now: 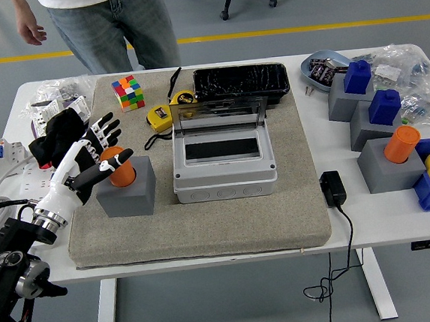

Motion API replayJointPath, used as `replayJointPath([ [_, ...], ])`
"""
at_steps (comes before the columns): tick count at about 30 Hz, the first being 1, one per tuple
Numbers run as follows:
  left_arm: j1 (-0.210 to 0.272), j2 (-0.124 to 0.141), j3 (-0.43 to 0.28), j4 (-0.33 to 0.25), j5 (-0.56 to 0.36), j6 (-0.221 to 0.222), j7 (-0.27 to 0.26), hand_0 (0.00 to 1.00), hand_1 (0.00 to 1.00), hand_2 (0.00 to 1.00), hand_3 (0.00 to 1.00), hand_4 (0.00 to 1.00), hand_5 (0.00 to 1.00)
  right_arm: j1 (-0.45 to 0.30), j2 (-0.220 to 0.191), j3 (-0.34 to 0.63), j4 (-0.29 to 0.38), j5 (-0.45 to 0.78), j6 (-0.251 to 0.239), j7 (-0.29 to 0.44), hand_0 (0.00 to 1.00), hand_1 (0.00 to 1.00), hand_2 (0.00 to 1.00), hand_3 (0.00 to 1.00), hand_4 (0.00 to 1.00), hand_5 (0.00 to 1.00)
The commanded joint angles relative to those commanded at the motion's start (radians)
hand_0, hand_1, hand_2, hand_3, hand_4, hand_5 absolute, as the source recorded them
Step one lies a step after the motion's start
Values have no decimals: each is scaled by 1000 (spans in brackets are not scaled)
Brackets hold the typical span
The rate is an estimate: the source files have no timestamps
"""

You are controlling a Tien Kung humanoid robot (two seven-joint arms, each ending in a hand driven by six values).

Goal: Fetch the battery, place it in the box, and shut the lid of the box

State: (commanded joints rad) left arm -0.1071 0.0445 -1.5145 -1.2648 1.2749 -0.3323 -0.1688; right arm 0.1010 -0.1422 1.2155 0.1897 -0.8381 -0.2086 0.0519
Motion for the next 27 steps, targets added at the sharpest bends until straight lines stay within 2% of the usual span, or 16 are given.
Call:
replayJointPath([
  [1, -1, -1, 1, 1, 0, 1, 0, 998, 998, 998, 998, 998, 212, 0, 0, 1, 0, -1, -1, 0, 835, 814, 784, 816, 998, 998],
  [6, -2, -4, 8, 5, 4, 10, -2, 998, 998, 998, 998, 998, 212, 2, -1, 9, 0, -6, -3, 0, 835, 814, 784, 816, 998, 998],
  [7, -3, -6, 8, 7, 4, 13, -3, 998, 994, 998, 998, 998, 171, 2, -1, 10, 0, -6, -3, 0, 835, 814, 783, 815, 998, 998],
  [12, -9, -10, 11, 25, 6, 30, -6, 998, 994, 998, 998, 998, 171, 2, -1, 15, 0, -9, -3, -1, 835, 814, 783, 815, 998, 998],
  [13, -10, -10, 12, 26, 7, 33, -6, 997, 991, 997, 998, 998, 130, 3, -1, 16, 0, -9, -3, -1, 835, 814, 783, 815, 998, 998],
  [18, -10, -12, 22, 27, 16, 47, -5, 997, 991, 997, 998, 998, 130, 2, -1, 19, 1, -9, -4, -1, 835, 814, 783, 815, 998, 998],
  [19, -9, -12, 26, 26, 19, 48, -5, 970, 968, 947, 949, 998, 62, 2, -1, 20, 0, -10, -3, -1, 835, 814, 781, 814, 998, 998],
  [24, -8, -13, 37, 28, 25, 59, -7, 970, 968, 947, 949, 998, 62, 2, -1, 23, 0, -11, -3, 0, 835, 814, 781, 814, 998, 998],
  [25, -7, -13, 41, 27, 26, 63, -8, 935, 944, 920, 905, 998, 10, 2, -1, 24, 0, -11, -3, -1, 835, 814, 782, 814, 998, 998],
  [27, -5, -13, 47, 27, 25, 71, -9, 935, 944, 920, 905, 998, 10, 2, -1, 25, 0, -12, -3, -1, 835, 814, 782, 814, 998, 998],
])
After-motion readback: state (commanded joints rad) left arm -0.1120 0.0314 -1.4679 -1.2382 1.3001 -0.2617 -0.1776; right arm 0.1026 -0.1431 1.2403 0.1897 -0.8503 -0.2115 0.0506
